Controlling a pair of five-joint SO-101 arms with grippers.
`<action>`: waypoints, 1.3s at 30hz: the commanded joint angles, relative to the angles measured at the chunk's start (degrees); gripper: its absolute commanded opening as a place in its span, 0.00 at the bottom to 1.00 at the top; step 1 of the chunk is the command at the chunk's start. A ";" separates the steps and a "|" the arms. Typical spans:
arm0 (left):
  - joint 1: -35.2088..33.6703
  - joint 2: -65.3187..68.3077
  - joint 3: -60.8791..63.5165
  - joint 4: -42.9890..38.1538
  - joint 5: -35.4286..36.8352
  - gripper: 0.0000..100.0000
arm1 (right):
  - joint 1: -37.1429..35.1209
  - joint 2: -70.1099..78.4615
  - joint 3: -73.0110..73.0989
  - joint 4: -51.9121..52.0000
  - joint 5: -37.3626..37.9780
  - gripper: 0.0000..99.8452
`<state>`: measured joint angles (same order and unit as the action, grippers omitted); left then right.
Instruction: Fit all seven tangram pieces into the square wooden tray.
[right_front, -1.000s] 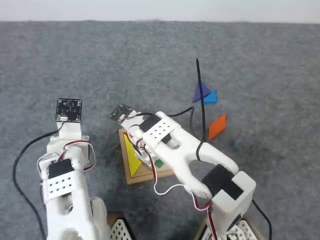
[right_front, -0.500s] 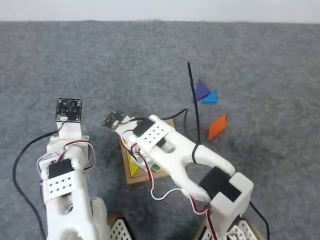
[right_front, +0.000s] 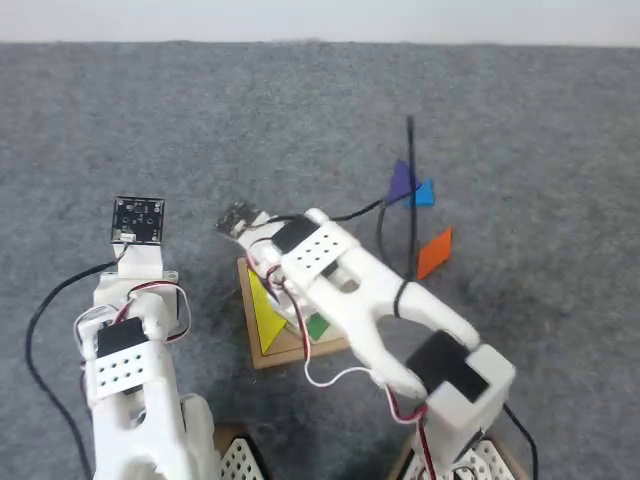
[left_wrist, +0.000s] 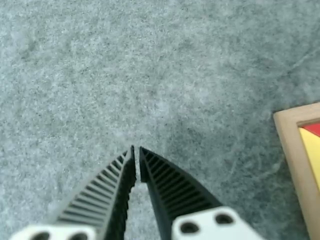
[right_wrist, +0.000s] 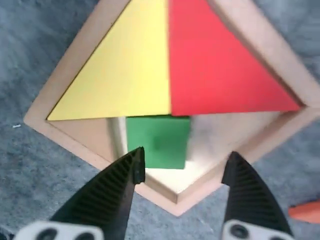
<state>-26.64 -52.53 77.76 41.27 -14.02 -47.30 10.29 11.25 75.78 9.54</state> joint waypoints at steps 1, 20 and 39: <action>-0.26 -1.41 -0.57 -1.05 0.09 0.01 | 2.77 -5.76 1.67 -2.95 -0.18 0.11; -0.26 -1.41 -0.57 -1.05 0.09 0.01 | -1.71 4.44 1.67 -7.78 2.64 0.02; -0.26 -1.41 -0.57 -1.05 0.09 0.01 | 7.60 -12.26 2.11 -1.89 1.41 0.03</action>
<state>-26.64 -52.53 77.76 41.27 -14.11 -44.57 5.71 14.59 72.62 11.65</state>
